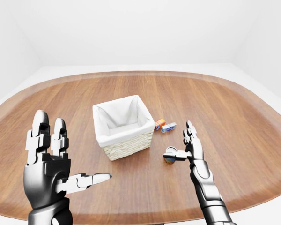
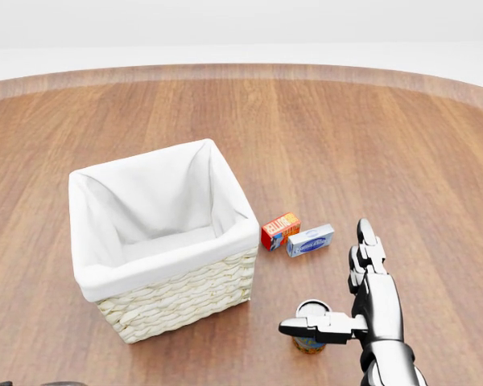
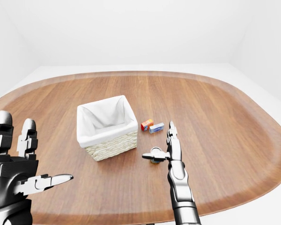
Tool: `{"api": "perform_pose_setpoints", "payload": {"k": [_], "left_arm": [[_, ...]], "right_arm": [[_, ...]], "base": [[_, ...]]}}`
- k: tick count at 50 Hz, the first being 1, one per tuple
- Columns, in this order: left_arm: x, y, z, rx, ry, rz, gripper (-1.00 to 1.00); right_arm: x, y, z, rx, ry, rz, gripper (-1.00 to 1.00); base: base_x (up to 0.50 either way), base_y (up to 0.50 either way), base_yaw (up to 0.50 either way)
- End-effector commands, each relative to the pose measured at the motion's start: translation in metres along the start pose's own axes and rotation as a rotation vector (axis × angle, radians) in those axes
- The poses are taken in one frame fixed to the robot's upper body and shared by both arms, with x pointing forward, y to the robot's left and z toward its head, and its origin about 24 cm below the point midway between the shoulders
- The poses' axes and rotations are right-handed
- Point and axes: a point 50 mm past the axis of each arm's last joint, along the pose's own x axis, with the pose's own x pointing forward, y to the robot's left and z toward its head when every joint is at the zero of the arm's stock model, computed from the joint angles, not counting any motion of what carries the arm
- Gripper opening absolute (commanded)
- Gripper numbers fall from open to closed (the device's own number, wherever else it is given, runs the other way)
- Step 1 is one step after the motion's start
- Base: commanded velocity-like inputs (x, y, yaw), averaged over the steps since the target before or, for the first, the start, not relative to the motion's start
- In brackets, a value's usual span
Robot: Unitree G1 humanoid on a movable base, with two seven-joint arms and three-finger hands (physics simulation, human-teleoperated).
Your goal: Pick up the alphabet soup and put it in the basket.
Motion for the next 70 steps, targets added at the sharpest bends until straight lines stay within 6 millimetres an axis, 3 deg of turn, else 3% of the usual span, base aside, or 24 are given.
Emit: {"api": "perform_pose_setpoints", "payload": {"k": [1, 70], "left_arm": [[0.001, 0.000, -0.001, -0.001, 0.005, 0.001, 1.00], [0.000, -0.001, 0.000, -0.010, 0.010, -0.007, 1.00]], "right_arm": [[0.001, -0.001, -0.010, -0.011, 0.042, -0.002, 1.00], [0.018, 0.006, -0.057, -0.073, 0.305, -0.017, 1.00]], "base": [[0.00, 0.00, 0.00], [0.00, 0.00, 0.00]]}}
